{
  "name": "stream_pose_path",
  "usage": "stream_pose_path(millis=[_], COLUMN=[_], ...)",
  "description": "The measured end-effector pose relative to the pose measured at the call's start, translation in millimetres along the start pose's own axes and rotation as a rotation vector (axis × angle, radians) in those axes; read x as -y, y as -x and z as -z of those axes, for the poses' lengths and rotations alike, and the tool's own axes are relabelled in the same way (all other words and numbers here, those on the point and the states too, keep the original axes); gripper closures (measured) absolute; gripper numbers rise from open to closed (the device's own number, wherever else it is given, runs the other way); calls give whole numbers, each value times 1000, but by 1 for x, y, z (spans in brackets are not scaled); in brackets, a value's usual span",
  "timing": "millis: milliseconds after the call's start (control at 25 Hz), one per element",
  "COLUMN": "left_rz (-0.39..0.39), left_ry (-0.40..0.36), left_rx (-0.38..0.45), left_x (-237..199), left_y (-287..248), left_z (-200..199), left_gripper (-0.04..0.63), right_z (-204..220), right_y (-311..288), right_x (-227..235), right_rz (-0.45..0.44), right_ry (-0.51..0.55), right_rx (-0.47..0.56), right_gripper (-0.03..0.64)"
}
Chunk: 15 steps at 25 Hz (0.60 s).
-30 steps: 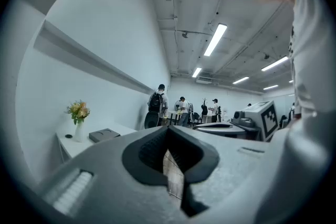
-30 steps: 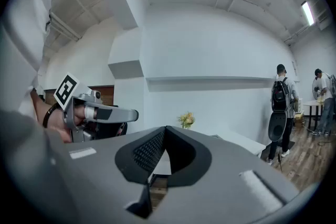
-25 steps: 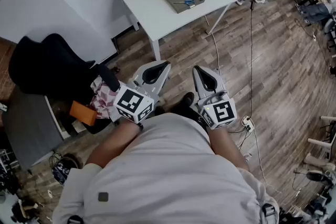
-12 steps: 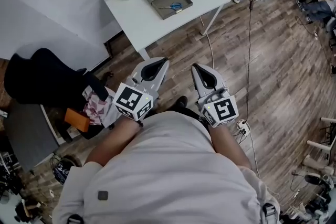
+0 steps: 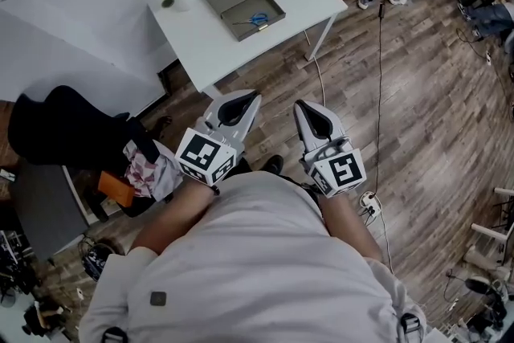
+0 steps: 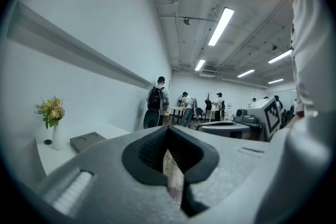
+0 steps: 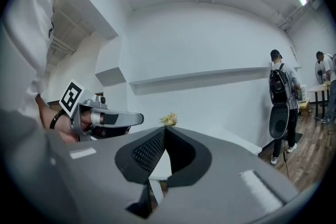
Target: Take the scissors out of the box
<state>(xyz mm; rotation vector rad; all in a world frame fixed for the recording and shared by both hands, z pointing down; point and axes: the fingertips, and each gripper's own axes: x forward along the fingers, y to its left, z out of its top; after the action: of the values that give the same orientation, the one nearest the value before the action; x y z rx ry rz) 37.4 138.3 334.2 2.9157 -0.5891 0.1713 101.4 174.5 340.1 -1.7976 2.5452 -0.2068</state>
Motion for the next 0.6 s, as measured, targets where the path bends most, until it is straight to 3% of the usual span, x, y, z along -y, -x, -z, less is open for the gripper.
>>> stream_pose_path(millis=[400,600], left_rz=[24,41], left_ry=[14,26], left_rx=[-7,3], left_x=[-41,-81], left_y=[-35,-49], left_z=[-3,-12], left_gripper=[592,592], right_z=[0,-4], right_y=[-39,-84], right_x=[27,34], right_rz=[27,20], right_ry=[-3,11], right_rx=[-18,-32], right_gripper=[607,606])
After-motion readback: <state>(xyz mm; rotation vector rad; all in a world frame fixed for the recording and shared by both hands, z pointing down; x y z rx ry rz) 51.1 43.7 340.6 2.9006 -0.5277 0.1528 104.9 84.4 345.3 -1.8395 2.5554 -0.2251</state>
